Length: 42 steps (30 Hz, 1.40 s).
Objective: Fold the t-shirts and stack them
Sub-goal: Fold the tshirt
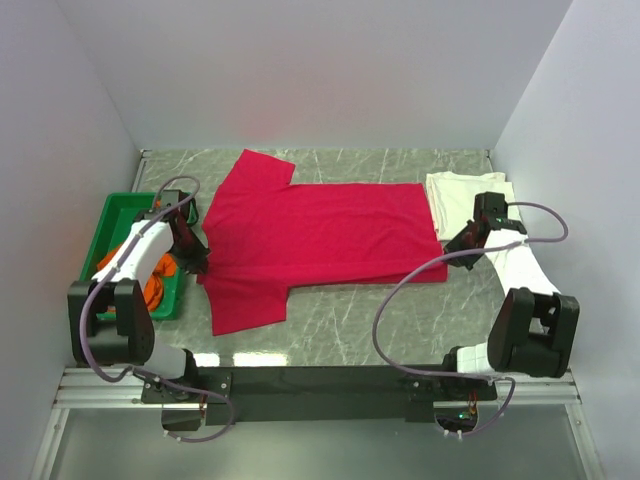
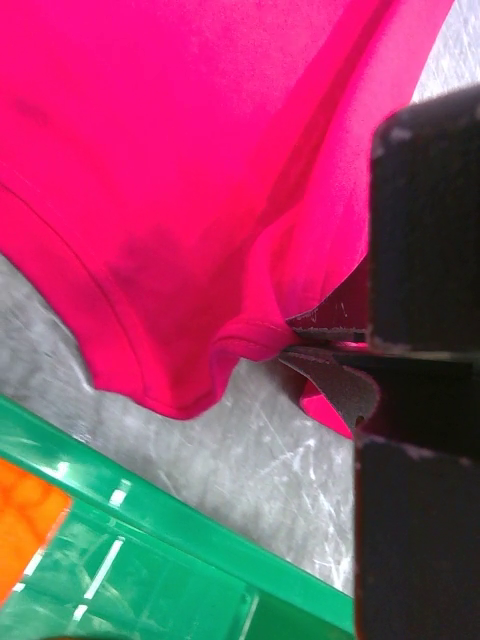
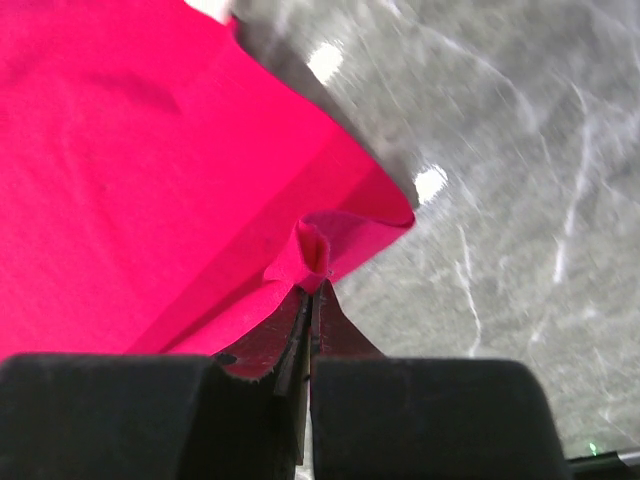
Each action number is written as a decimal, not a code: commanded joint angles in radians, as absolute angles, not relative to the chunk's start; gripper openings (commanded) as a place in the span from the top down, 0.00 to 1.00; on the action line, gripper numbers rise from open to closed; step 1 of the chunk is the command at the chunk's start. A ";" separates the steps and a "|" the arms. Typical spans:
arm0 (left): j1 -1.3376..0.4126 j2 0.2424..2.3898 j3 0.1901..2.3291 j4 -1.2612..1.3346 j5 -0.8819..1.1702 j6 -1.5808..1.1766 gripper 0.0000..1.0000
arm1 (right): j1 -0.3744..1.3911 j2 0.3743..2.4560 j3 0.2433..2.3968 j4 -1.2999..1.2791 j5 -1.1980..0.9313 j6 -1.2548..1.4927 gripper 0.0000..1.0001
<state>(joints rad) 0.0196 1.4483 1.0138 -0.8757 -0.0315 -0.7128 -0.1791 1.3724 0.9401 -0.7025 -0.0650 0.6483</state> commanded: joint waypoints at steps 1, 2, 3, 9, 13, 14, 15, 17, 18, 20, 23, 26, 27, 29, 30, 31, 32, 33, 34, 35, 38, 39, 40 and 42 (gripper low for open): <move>0.031 1.480 1.078 -0.848 -0.037 -0.681 0.99 | -0.175 1.413 1.021 -0.658 -0.058 0.627 1.00; 0.031 1.486 1.083 -0.848 -0.037 -0.680 0.99 | -0.170 1.431 1.029 -0.654 -0.061 0.627 1.00; 0.031 1.493 1.083 -0.844 -0.037 -0.681 0.99 | -0.167 1.442 1.038 -0.652 -0.061 0.627 1.00; 0.037 1.523 1.063 -0.805 -0.038 -0.690 0.99 | -0.143 1.523 1.100 -0.650 -0.038 0.612 1.00; 0.038 1.545 1.071 -0.784 -0.038 -0.693 0.99 | -0.132 1.565 1.124 -0.631 -0.034 0.624 1.00; 0.038 1.549 1.077 -0.781 -0.038 -0.693 0.99 | -0.129 1.571 1.126 -0.626 -0.032 0.627 1.00; 0.038 1.561 1.080 -0.775 -0.037 -0.693 0.99 | -0.127 1.575 1.127 -0.623 -0.031 0.633 1.00; 0.037 1.574 1.085 -0.766 -0.032 -0.695 0.99 | -0.123 1.598 1.131 -0.615 -0.025 0.638 1.00; 0.037 1.586 1.086 -0.761 -0.029 -0.696 0.99 | -0.123 1.603 1.129 -0.611 -0.022 0.640 1.00; 0.038 1.594 1.088 -0.752 -0.029 -0.695 0.99 | -0.123 1.621 1.129 -0.598 -0.017 0.638 1.00; 0.038 1.605 1.089 -0.739 -0.035 -0.695 0.99 | -0.123 1.644 1.140 -0.589 -0.008 0.632 1.00; 0.040 1.606 1.081 -0.727 -0.052 -0.698 0.99 | -0.123 1.669 1.150 -0.583 -0.006 0.629 1.00; 0.038 1.606 1.081 -0.726 -0.054 -0.701 0.99 | -0.123 1.674 1.154 -0.583 -0.005 0.627 1.00; 0.038 1.605 1.077 -0.715 -0.054 -0.706 0.99 | -0.124 1.686 1.166 -0.583 -0.002 0.626 1.00; 0.040 1.602 1.078 -0.716 -0.054 -0.709 0.99 | -0.124 1.689 1.173 -0.586 -0.002 0.624 1.00; 0.038 1.600 1.081 -0.716 -0.055 -0.707 0.99 | -0.124 1.687 1.184 -0.589 0.005 0.624 1.00; 0.038 1.598 1.089 -0.724 -0.057 -0.709 0.99 | -0.124 1.686 1.187 -0.594 0.026 0.624 1.00; 0.040 1.589 1.094 -0.729 -0.061 -0.710 0.99 | -0.124 1.684 1.190 -0.597 0.028 0.624 1.00; 0.038 1.583 1.097 -0.732 -0.063 -0.710 0.99 | -0.126 1.675 1.192 -0.597 0.029 0.623 1.00; 0.038 1.575 1.103 -0.733 -0.066 -0.713 0.99 | -0.124 1.672 1.193 -0.598 0.032 0.623 1.00; 0.040 1.552 1.118 -0.738 -0.063 -0.715 0.99 | -0.124 1.664 1.190 -0.595 0.038 0.623 1.00; 0.038 1.555 1.123 -0.738 -0.063 -0.715 0.99 | -0.124 1.664 1.192 -0.595 0.035 0.624 1.00; 0.038 1.560 1.127 -0.738 -0.063 -0.713 0.99 | -0.124 1.672 1.193 -0.594 0.035 0.626 1.00; 0.040 1.581 1.131 -0.733 -0.061 -0.710 0.99 | -0.124 1.681 1.193 -0.588 0.031 0.629 1.00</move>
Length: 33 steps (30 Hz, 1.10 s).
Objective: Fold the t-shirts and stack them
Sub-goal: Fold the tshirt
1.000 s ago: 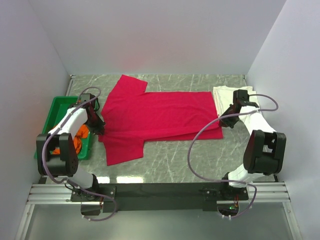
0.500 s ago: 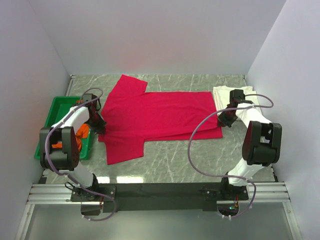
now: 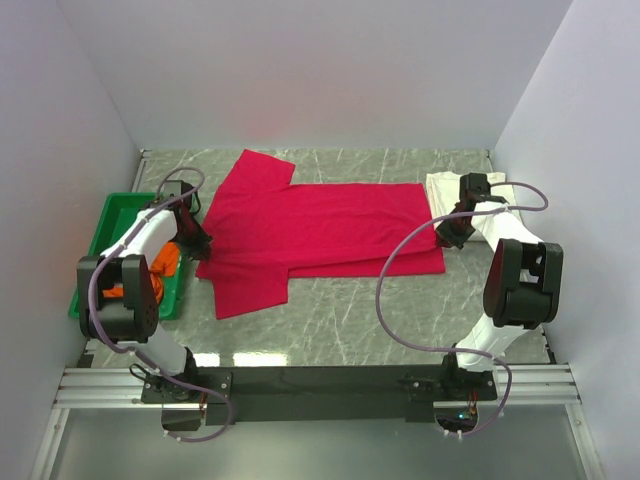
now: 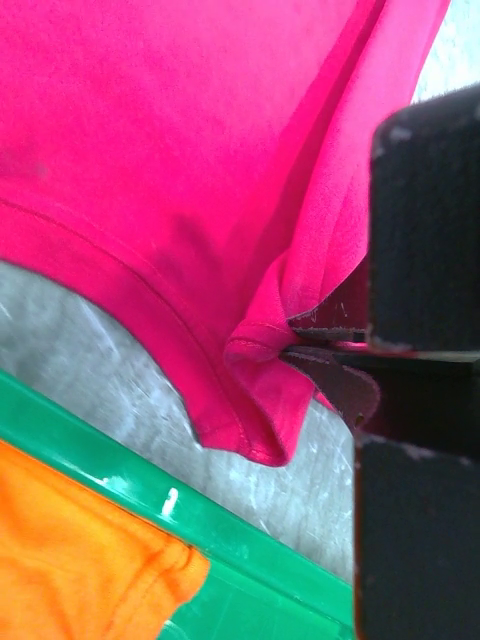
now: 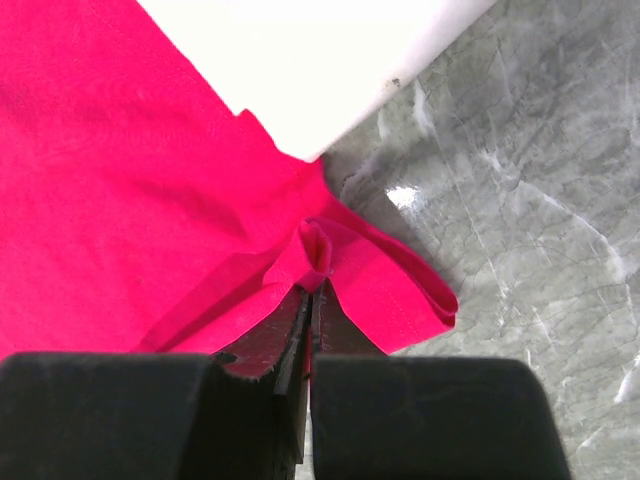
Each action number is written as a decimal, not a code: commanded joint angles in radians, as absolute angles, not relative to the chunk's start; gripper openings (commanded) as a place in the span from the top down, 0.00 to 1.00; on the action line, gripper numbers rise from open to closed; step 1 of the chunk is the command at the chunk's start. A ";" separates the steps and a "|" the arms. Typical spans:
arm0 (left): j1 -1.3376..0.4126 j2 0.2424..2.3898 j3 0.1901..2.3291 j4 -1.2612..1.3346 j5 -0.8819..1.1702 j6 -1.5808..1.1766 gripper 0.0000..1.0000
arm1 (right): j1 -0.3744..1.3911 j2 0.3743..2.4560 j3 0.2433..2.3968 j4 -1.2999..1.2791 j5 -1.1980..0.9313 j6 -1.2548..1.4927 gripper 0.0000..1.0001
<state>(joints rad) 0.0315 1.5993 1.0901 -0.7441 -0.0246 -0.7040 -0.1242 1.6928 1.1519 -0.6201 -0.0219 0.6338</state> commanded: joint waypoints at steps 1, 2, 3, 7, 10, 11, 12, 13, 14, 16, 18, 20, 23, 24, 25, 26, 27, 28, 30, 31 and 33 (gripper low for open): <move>0.040 1.589 1.131 -0.723 -0.061 -0.710 0.99 | -0.124 1.690 1.190 -0.586 0.032 0.632 1.00; 0.040 1.595 1.124 -0.716 -0.061 -0.712 0.99 | -0.124 1.695 1.187 -0.578 0.032 0.634 1.00; 0.040 1.607 1.121 -0.709 -0.061 -0.712 0.99 | -0.124 1.700 1.184 -0.574 0.031 0.637 1.00; 0.038 1.644 1.106 -0.670 -0.061 -0.712 0.99 | -0.124 1.729 1.180 -0.551 0.025 0.647 1.00; 0.038 1.658 1.109 -0.650 -0.061 -0.706 0.97 | -0.126 1.744 1.189 -0.538 0.018 0.649 0.96; 0.038 1.655 1.117 -0.643 -0.061 -0.703 0.91 | -0.124 1.744 1.190 -0.534 0.014 0.647 0.90; 0.038 1.643 1.118 -0.640 -0.064 -0.701 0.87 | -0.124 1.738 1.196 -0.534 0.014 0.644 0.84; 0.038 1.635 1.133 -0.640 -0.067 -0.698 0.80 | -0.124 1.733 1.200 -0.534 0.015 0.643 0.82; 0.038 1.626 1.141 -0.643 -0.074 -0.696 0.75 | -0.123 1.727 1.201 -0.534 0.015 0.640 0.79; 0.038 1.595 1.160 -0.650 -0.083 -0.686 0.64 | -0.123 1.695 1.204 -0.538 0.018 0.632 0.73; 0.038 1.545 1.170 -0.653 -0.086 -0.677 0.45 | -0.124 1.661 1.189 -0.534 0.014 0.627 0.61; 0.038 1.505 1.164 -0.660 -0.091 -0.675 0.28 | -0.124 1.602 1.167 -0.529 0.008 0.626 0.53; 0.038 1.415 1.117 -0.675 -0.086 -0.681 0.09 | -0.123 1.510 1.091 -0.517 0.003 0.633 0.52; 0.037 1.372 1.099 -0.678 -0.084 -0.683 0.07 | -0.123 1.485 1.063 -0.509 0.005 0.637 0.52; 0.037 1.350 1.079 -0.689 -0.087 -0.686 0.04 | -0.124 1.439 1.008 -0.502 0.003 0.641 0.51; 0.037 1.332 1.034 -0.692 -0.090 -0.693 0.03 | -0.126 1.419 0.982 -0.496 0.003 0.649 0.50; 0.037 1.295 1.010 -0.693 -0.095 -0.698 0.02 | -0.126 1.402 0.959 -0.491 0.005 0.652 0.50; 0.037 1.279 0.985 -0.693 -0.098 -0.704 0.02 | -0.127 1.372 0.916 -0.483 0.003 0.658 0.46; 0.037 1.247 0.911 -0.683 -0.098 -0.722 0.02 | -0.135 1.342 0.875 -0.468 0.003 0.678 0.45; 0.037 1.241 0.891 -0.678 -0.097 -0.729 0.03 | -0.143 1.319 0.839 -0.451 -0.033 0.687 0.44; 0.037 1.233 0.844 -0.657 -0.087 -0.750 0.05 | -0.163 1.299 0.795 -0.434 -0.054 0.707 0.43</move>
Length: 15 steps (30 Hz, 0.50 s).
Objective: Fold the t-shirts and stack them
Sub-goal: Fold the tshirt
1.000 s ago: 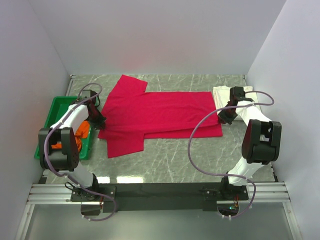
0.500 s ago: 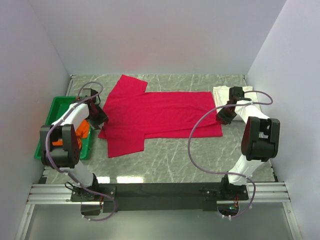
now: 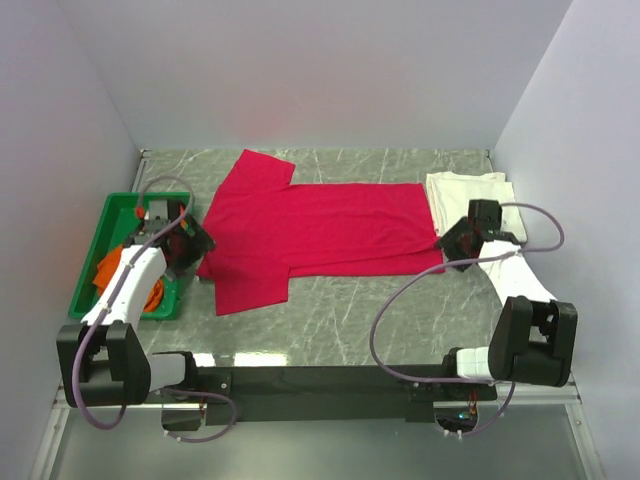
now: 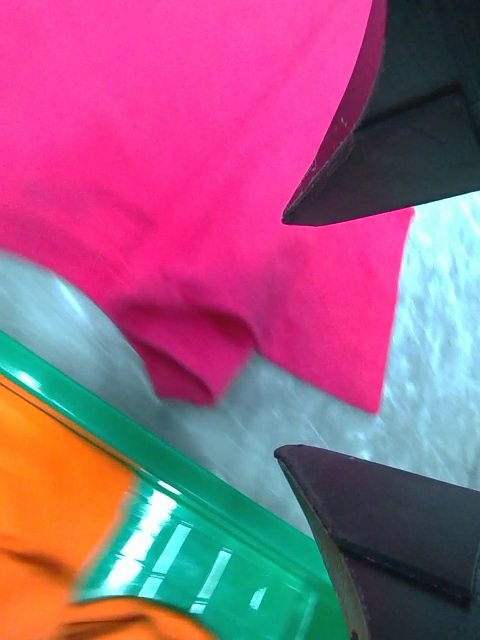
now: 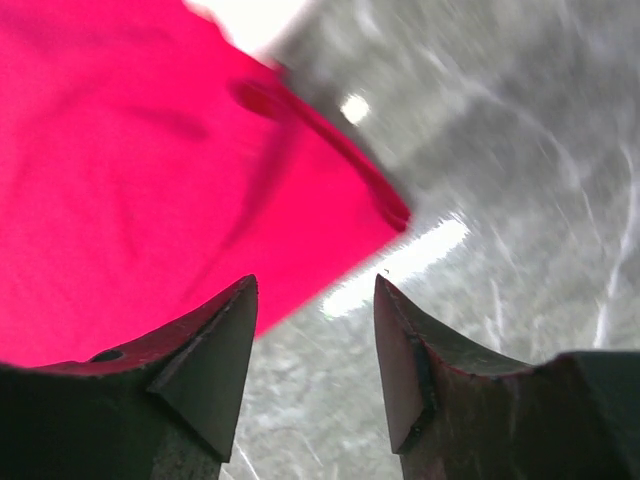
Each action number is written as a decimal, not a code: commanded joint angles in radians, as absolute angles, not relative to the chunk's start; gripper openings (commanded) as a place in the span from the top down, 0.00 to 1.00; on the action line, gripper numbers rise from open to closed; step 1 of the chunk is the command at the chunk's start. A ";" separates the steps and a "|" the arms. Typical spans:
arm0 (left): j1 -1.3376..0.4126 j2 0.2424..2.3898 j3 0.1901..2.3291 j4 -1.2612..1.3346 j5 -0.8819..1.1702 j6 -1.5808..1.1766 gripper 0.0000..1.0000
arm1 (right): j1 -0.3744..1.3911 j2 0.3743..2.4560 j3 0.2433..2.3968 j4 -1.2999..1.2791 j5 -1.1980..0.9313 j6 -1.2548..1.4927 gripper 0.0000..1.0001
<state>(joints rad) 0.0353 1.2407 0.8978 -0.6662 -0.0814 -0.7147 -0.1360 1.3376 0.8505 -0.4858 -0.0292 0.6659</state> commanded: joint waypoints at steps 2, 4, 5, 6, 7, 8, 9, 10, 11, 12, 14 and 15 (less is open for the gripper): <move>0.038 1.232 0.806 -0.632 -0.084 -0.774 0.06 | -0.182 1.296 0.772 -0.413 -0.099 0.722 0.41; 0.038 1.227 0.784 -0.612 -0.083 -0.790 0.07 | -0.209 1.295 0.741 -0.390 -0.124 0.732 0.41; 0.037 1.224 0.763 -0.601 -0.084 -0.802 0.09 | -0.215 1.296 0.730 -0.379 -0.144 0.736 0.41; 0.038 1.223 0.753 -0.588 -0.092 -0.808 0.09 | -0.222 1.308 0.720 -0.376 -0.147 0.738 0.41; 0.040 1.223 0.747 -0.581 -0.097 -0.813 0.10 | -0.224 1.316 0.716 -0.373 -0.150 0.738 0.41; 0.038 1.226 0.736 -0.575 -0.101 -0.816 0.10 | -0.225 1.324 0.710 -0.356 -0.158 0.739 0.41; 0.038 1.233 0.732 -0.569 -0.104 -0.819 0.11 | -0.227 1.339 0.700 -0.345 -0.169 0.742 0.41; 0.038 1.239 0.729 -0.560 -0.106 -0.821 0.11 | -0.230 1.347 0.695 -0.335 -0.173 0.745 0.41; 0.038 1.247 0.723 -0.555 -0.107 -0.824 0.12 | -0.232 1.356 0.690 -0.316 -0.176 0.755 0.41; 0.040 1.261 0.719 -0.549 -0.104 -0.827 0.12 | -0.233 1.371 0.681 -0.307 -0.187 0.759 0.41; 0.038 1.273 0.712 -0.535 -0.100 -0.834 0.15 | -0.235 1.388 0.675 -0.284 -0.198 0.768 0.41; 0.038 1.279 0.707 -0.528 -0.092 -0.838 0.16 | -0.235 1.399 0.666 -0.278 -0.202 0.772 0.41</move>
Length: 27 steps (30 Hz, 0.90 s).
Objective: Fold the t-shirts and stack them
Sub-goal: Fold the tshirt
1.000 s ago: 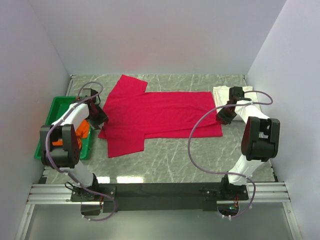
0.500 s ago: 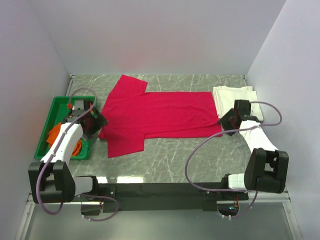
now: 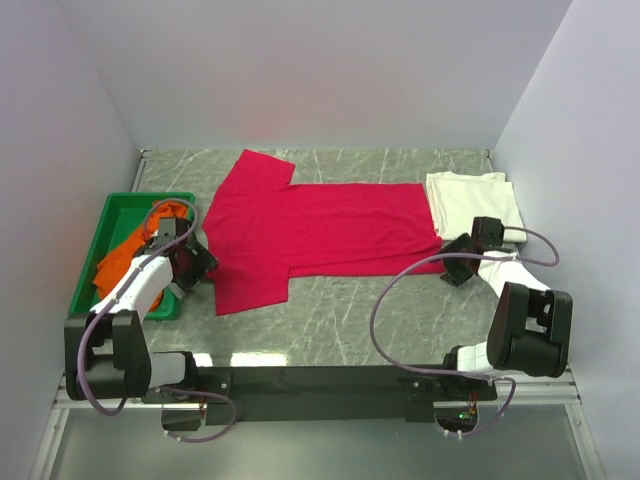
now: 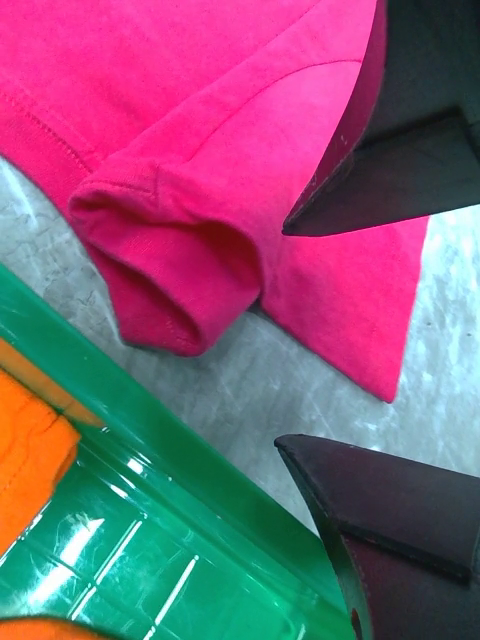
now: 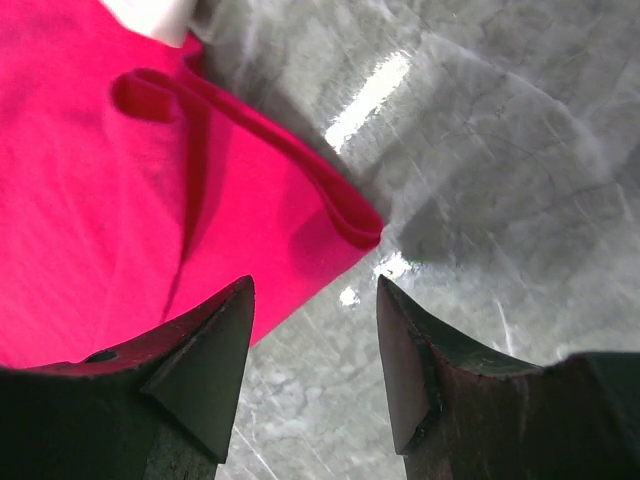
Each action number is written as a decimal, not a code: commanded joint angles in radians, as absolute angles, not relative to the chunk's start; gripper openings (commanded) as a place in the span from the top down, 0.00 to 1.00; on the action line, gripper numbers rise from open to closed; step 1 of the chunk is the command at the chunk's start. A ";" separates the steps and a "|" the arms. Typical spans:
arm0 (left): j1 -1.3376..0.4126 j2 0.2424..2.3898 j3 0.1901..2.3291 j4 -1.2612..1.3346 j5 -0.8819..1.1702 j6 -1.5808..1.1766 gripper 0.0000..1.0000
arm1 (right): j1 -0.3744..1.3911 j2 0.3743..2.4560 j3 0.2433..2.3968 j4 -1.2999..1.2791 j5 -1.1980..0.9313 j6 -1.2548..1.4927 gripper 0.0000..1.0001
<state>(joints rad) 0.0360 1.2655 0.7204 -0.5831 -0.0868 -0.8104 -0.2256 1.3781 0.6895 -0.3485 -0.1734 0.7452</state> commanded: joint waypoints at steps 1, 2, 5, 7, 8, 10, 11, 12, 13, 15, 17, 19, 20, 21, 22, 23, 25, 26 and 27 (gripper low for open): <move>0.038 1.278 0.698 -0.516 -0.091 -0.841 0.17 | -0.235 1.402 0.661 -0.266 -0.204 0.773 0.41; 0.038 1.276 0.693 -0.511 -0.094 -0.844 0.18 | -0.235 1.405 0.657 -0.261 -0.206 0.770 0.41; 0.040 1.282 0.689 -0.499 -0.095 -0.847 0.21 | -0.235 1.422 0.652 -0.253 -0.201 0.762 0.42; 0.040 1.295 0.689 -0.495 -0.100 -0.845 0.23 | -0.236 1.434 0.649 -0.239 -0.204 0.759 0.42; 0.038 1.296 0.687 -0.494 -0.104 -0.848 0.24 | -0.236 1.436 0.647 -0.236 -0.210 0.759 0.43; 0.040 1.293 0.683 -0.477 -0.115 -0.850 0.25 | -0.236 1.443 0.643 -0.224 -0.212 0.759 0.43; 0.038 1.284 0.681 -0.471 -0.117 -0.856 0.26 | -0.236 1.445 0.640 -0.219 -0.210 0.756 0.43; 0.038 1.278 0.677 -0.460 -0.120 -0.861 0.27 | -0.236 1.448 0.638 -0.219 -0.209 0.756 0.44; 0.040 1.269 0.669 -0.451 -0.121 -0.867 0.28 | -0.238 1.450 0.637 -0.212 -0.207 0.756 0.45; 0.040 1.243 0.660 -0.430 -0.135 -0.896 0.30 | -0.238 1.456 0.634 -0.203 -0.209 0.756 0.45; 0.040 1.220 0.641 -0.411 -0.147 -0.929 0.32 | -0.241 1.462 0.632 -0.192 -0.215 0.756 0.46; 0.038 1.206 0.624 -0.388 -0.155 -0.951 0.34 | -0.241 1.473 0.634 -0.189 -0.225 0.755 0.47; 0.040 1.195 0.618 -0.381 -0.163 -0.968 0.36 | -0.241 1.476 0.637 -0.187 -0.229 0.752 0.47; 0.040 1.190 0.614 -0.374 -0.169 -0.974 0.37 | -0.241 1.480 0.638 -0.187 -0.232 0.750 0.47; 0.038 1.186 0.608 -0.364 -0.173 -0.979 0.38 | -0.241 1.482 0.638 -0.186 -0.233 0.750 0.47; 0.040 1.178 0.606 -0.359 -0.181 -0.986 0.40 | -0.242 1.482 0.638 -0.184 -0.235 0.747 0.47; 0.040 1.181 0.603 -0.348 -0.192 -0.986 0.42 | -0.242 1.485 0.638 -0.184 -0.233 0.746 0.48; 0.038 1.192 0.603 -0.344 -0.192 -0.986 0.42 | -0.242 1.486 0.638 -0.184 -0.235 0.744 0.47; 0.038 1.199 0.603 -0.341 -0.195 -0.985 0.43 | -0.241 1.491 0.638 -0.181 -0.235 0.744 0.48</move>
